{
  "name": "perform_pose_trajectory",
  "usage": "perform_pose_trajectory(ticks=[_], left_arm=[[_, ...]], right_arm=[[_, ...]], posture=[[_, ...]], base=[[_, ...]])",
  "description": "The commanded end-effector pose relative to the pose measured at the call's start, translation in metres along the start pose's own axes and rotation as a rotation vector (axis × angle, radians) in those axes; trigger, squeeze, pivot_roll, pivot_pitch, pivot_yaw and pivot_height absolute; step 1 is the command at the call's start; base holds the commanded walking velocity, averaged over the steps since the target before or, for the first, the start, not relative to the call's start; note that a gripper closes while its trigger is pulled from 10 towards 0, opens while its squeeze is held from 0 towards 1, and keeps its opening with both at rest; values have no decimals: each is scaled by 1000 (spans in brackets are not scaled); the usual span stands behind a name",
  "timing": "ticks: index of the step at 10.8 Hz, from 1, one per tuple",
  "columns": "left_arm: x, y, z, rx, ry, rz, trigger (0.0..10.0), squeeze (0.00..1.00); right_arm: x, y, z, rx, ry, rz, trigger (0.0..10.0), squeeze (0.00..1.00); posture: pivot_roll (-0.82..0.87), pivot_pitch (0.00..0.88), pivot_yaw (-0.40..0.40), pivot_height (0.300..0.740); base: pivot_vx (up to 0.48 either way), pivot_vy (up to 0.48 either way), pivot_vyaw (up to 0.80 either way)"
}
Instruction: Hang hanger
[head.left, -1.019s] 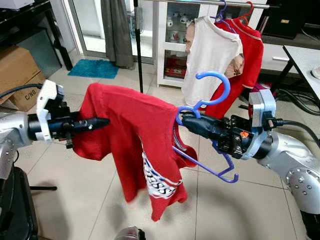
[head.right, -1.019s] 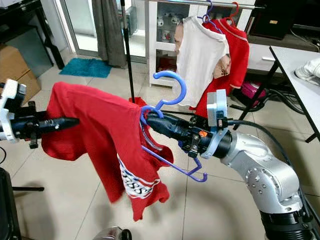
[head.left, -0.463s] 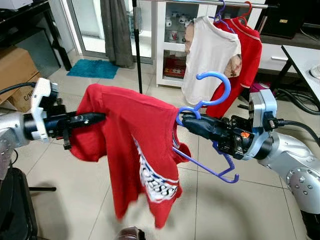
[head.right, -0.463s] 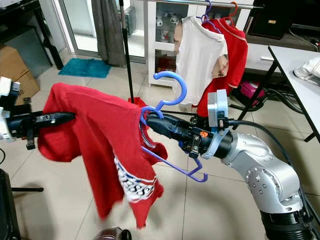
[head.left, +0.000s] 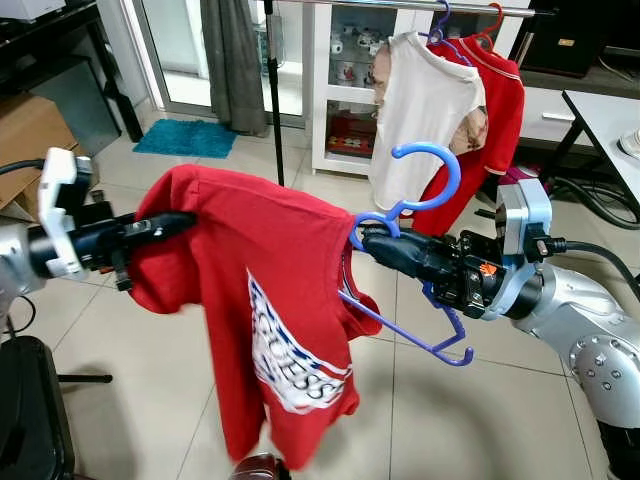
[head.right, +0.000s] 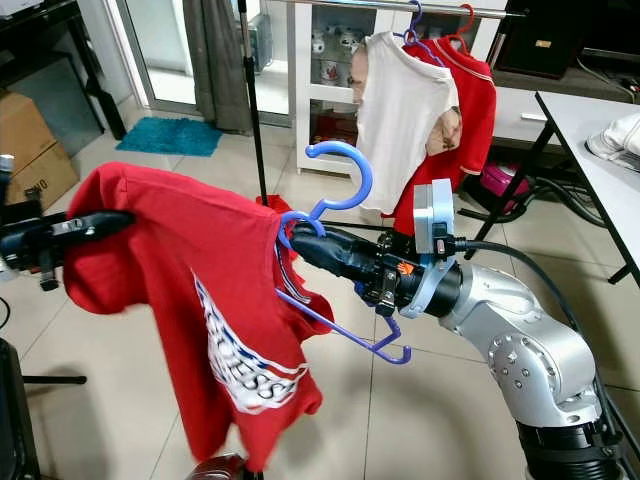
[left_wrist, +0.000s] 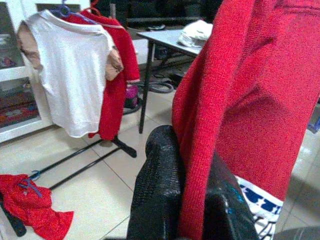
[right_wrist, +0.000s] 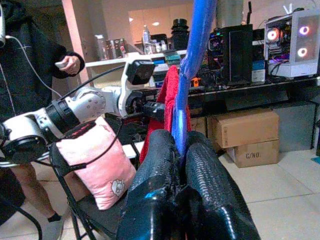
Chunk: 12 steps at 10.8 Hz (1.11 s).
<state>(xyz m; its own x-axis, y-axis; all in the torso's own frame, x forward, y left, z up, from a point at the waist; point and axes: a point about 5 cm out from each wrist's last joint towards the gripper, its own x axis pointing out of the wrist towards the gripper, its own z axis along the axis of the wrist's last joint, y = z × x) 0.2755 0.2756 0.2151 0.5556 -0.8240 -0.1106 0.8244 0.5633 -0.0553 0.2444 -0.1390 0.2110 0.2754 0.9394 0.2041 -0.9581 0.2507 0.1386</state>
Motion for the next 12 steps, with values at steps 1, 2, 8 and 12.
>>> perform_pose_trajectory(ticks=[1,2,8,12], left_arm=[[-6,0,6,16,-27,38,0,0],[-9,2,8,19,-46,66,0,0],[-21,19,13,73,-171,276,0,0],[-26,28,25,117,-258,379,0,0]], right_arm=[[-1,-1,6,-24,-22,-12,10000,0],[-2,-2,6,-25,-24,-16,10000,0],[-1,-3,5,-22,-22,-15,10000,0],[-1,-4,5,-24,-21,-15,10000,0]], posture=[[-22,3,46,740],[-22,3,46,740],[-18,2,44,740],[-17,0,45,740]], base=[[0,0,0],[0,0,0],[0,0,0],[0,0,0]])
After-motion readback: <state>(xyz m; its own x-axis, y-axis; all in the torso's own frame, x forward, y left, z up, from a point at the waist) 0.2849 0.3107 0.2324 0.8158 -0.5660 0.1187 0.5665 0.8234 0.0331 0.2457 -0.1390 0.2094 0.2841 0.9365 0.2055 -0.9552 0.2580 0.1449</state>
